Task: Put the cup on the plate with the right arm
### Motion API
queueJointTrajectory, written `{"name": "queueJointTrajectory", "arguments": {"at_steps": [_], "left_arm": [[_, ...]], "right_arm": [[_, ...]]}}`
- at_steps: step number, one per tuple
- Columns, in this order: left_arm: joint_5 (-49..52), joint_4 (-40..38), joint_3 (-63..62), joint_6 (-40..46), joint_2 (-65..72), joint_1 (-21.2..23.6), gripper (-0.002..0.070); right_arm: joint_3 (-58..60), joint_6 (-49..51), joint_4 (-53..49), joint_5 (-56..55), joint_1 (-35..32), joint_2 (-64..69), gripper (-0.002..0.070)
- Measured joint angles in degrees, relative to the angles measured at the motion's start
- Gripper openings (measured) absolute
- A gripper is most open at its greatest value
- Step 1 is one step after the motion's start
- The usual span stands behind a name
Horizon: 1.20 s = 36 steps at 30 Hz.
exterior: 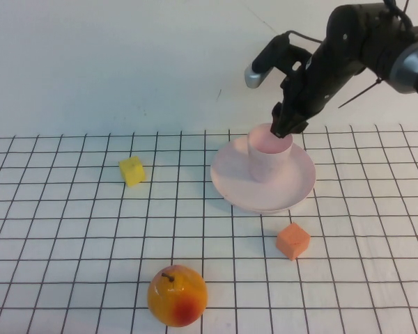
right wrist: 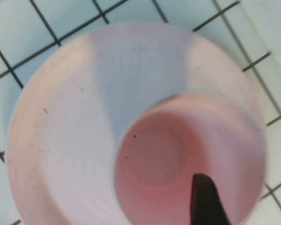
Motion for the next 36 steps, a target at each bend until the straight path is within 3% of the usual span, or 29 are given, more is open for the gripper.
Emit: {"name": "queueJointTrajectory", "arguments": {"at_steps": [7, 10, 14, 17, 27, 36], "left_arm": [[0.0, 0.0, 0.0, 0.0, 0.0, 0.0, -0.0003], [0.0, 0.0, 0.0, 0.0, 0.0, 0.0, -0.0003], [0.0, 0.0, 0.0, 0.0, 0.0, 0.0, -0.0003], [0.0, 0.0, 0.0, 0.0, 0.0, 0.0, -0.0003], [0.0, 0.0, 0.0, 0.0, 0.0, 0.0, -0.0003], [0.0, 0.0, 0.0, 0.0, 0.0, 0.0, -0.0003]], "right_arm": [[0.0, 0.2, -0.5, 3.4, 0.0, -7.8, 0.0319], [0.0, 0.5, -1.0, 4.9, 0.0, -13.7, 0.0235], [0.0, 0.7, -1.1, 6.7, 0.0, -22.2, 0.0063], [0.0, 0.9, -1.4, 9.9, 0.0, -28.4, 0.0017], [3.4, 6.8, -9.0, 11.7, 0.0, -48.1, -0.0001], [26.1, 12.5, -12.3, 11.7, 0.0, -68.2, -0.0001]]}}
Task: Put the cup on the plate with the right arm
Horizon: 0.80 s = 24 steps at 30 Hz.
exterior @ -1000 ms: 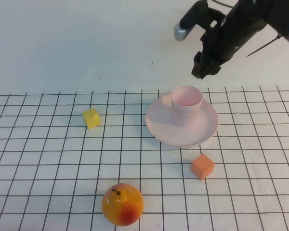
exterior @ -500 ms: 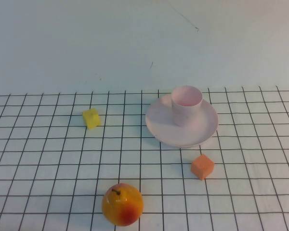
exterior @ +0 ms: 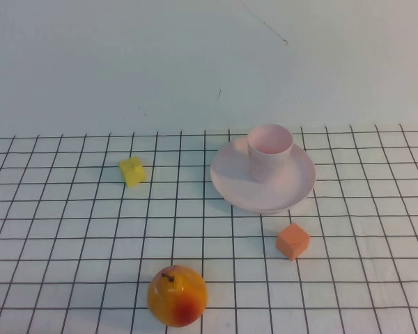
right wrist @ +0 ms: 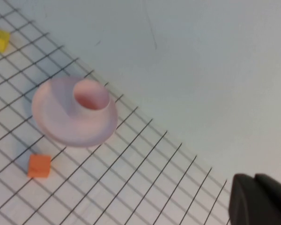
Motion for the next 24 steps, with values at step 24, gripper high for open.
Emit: {"name": "queueJointTrajectory", "arguments": {"at_steps": [24], "left_arm": [[0.0, 0.0, 0.0, 0.0, 0.0, 0.0, -0.0002]], "right_arm": [[44.1, 8.9, -5.6, 0.0, 0.0, -28.2, -0.0002]]}}
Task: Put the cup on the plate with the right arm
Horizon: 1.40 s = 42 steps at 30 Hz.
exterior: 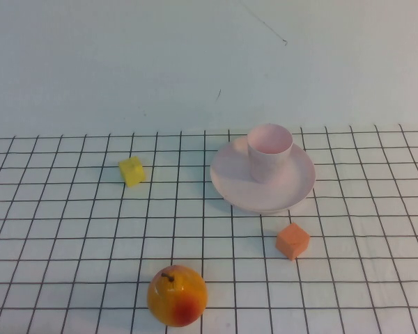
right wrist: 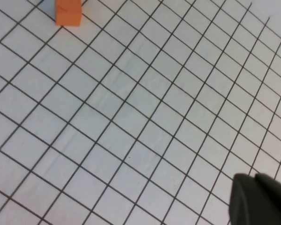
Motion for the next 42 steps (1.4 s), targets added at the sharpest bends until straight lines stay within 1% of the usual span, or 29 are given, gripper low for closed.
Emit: {"name": "queueJointTrajectory", "arguments": {"at_steps": [2, 3, 7, 13, 15, 18, 24, 30, 36, 42], "left_arm": [[0.0, 0.0, 0.0, 0.0, 0.0, 0.0, -0.0002], [0.0, 0.0, 0.0, 0.0, 0.0, 0.0, -0.0002], [0.0, 0.0, 0.0, 0.0, 0.0, 0.0, -0.0002], [0.0, 0.0, 0.0, 0.0, 0.0, 0.0, -0.0002], [0.0, 0.0, 0.0, 0.0, 0.0, 0.0, -0.0002], [0.0, 0.0, 0.0, 0.0, 0.0, 0.0, -0.0002], [0.0, 0.0, 0.0, 0.0, 0.0, 0.0, -0.0002], [0.0, 0.0, 0.0, 0.0, 0.0, 0.0, -0.0002], [0.0, 0.0, 0.0, 0.0, 0.0, 0.0, -0.0002], [0.0, 0.0, 0.0, 0.0, 0.0, 0.0, -0.0002]], "right_arm": [[0.5, -0.1, 0.1, -1.7, -0.7, -1.0, -0.0002], [1.1, -0.2, 0.4, -4.3, -1.7, -2.0, -0.0002], [6.4, -0.3, 1.1, -19.4, -7.2, -7.7, -0.0002], [24.2, -0.3, 5.3, -43.5, -17.3, -20.9, -0.0002], [30.8, -0.3, 7.7, -49.3, -20.3, -25.0, -0.0002], [39.0, -0.3, 11.5, -54.4, -23.5, -29.1, -0.0002], [51.3, -0.3, 14.5, -57.0, -25.6, -33.2, -0.0002], [59.4, -0.3, 14.9, -58.5, -26.2, -36.1, -0.0002], [59.9, -0.5, 14.6, -55.4, -28.8, -38.8, -0.0002], [59.9, -0.5, 14.7, -50.4, -29.7, -39.2, -0.0002]]}}
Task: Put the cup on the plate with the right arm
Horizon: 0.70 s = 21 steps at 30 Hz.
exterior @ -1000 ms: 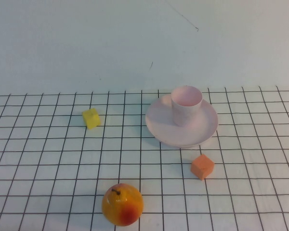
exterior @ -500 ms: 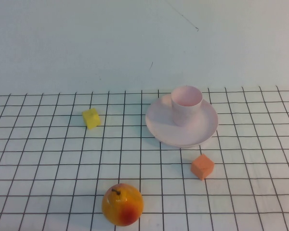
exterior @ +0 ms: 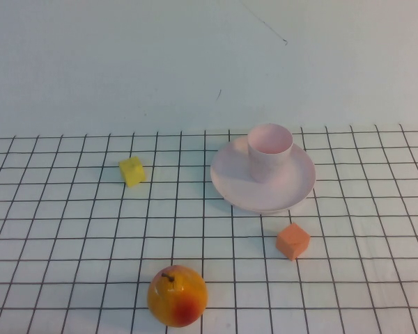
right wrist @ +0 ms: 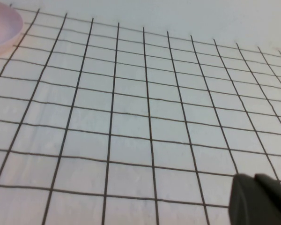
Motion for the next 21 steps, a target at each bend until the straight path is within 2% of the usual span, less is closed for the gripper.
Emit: {"name": "queueJointTrajectory", "arguments": {"at_steps": [21], "left_arm": [[0.0, 0.0, 0.0, 0.0, 0.0, 0.0, -0.0002]], "right_arm": [[0.0, 0.0, 1.7, 0.1, 0.0, 0.0, -0.0002]]}}
